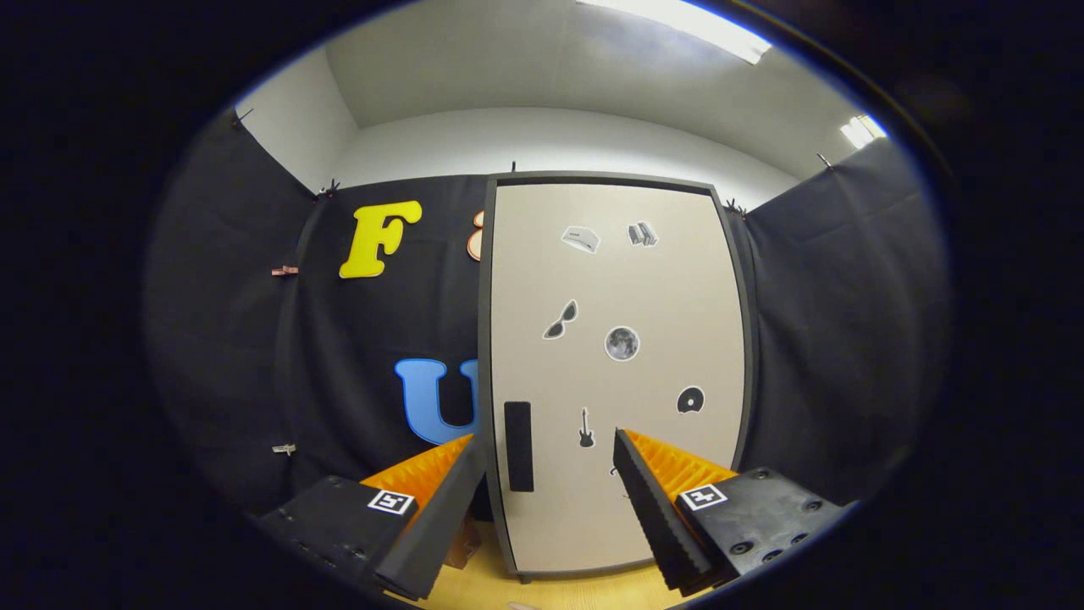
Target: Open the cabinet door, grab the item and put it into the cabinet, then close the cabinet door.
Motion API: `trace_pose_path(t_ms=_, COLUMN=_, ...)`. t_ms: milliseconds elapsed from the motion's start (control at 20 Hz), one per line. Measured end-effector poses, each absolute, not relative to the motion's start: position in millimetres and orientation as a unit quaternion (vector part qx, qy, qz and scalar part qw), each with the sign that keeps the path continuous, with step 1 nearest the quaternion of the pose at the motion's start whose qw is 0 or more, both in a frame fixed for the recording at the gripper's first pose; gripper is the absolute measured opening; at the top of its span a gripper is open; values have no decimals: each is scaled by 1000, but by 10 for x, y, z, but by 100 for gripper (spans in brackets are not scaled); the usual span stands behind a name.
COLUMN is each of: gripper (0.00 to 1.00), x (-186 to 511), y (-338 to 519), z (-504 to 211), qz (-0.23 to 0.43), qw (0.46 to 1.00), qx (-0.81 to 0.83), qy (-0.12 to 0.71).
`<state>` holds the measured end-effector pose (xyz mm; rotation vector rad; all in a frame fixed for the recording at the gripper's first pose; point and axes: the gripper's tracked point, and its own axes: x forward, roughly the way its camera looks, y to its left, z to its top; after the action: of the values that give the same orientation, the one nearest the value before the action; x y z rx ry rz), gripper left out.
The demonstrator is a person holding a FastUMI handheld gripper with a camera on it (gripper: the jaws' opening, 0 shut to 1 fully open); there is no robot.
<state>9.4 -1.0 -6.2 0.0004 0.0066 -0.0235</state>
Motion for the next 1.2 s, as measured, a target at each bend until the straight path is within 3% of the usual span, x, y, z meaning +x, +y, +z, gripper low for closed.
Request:
trace_pose_path(t_ms=350, gripper=97, x=145, y=-180, z=-144, qz=-29, qw=999, qx=-19, qy=10)
trace_pose_path(t_ms=1200, gripper=97, x=597, y=90, z=-524, qz=6, qw=999, qx=-13, qy=49)
